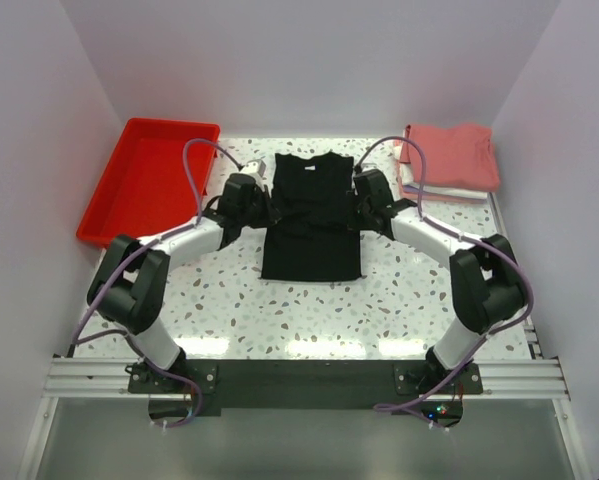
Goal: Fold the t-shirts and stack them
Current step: Fold the tshirt
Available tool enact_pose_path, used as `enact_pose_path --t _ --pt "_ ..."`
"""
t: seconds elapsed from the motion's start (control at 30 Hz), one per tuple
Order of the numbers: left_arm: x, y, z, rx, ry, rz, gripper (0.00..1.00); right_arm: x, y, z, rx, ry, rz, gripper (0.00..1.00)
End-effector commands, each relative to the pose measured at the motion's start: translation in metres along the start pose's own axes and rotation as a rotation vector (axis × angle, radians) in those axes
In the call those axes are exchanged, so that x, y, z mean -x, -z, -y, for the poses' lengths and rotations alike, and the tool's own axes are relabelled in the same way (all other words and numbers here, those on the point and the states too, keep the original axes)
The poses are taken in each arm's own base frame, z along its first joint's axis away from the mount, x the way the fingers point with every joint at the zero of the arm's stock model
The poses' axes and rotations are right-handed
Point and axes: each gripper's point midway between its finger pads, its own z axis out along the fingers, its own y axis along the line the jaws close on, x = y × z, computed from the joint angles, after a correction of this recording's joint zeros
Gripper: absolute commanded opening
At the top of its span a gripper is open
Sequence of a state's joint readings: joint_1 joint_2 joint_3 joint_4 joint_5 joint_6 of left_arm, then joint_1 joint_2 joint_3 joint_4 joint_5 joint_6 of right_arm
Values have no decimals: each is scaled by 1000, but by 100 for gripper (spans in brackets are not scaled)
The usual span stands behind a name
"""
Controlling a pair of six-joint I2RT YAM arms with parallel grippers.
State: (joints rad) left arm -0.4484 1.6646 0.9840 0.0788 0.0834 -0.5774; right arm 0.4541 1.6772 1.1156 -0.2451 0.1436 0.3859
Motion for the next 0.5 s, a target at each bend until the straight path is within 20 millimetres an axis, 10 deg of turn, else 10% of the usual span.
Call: enact_pose_path --t 0.0,0.13,0.27,0.4,0.43,0.47 --pt "29 -9 10 -47 -59 71 0 37 -1 -2 -9 -5 103 0" --pt "23 -18 9 -64 -78 44 8 33 -9 -3 -9 -1 70 6" --pt "27 -11 17 -104 -76 70 100 35 -9 -8 17 -5 58 19" --pt "37 2 23 -114 -81 95 100 40 2 -13 43 5 66 70" --pt "40 6 25 -114 -84 101 100 42 5 -13 48 8 69 98" --pt "37 9 23 -109 -81 93 100 40 7 -14 53 14 68 99"
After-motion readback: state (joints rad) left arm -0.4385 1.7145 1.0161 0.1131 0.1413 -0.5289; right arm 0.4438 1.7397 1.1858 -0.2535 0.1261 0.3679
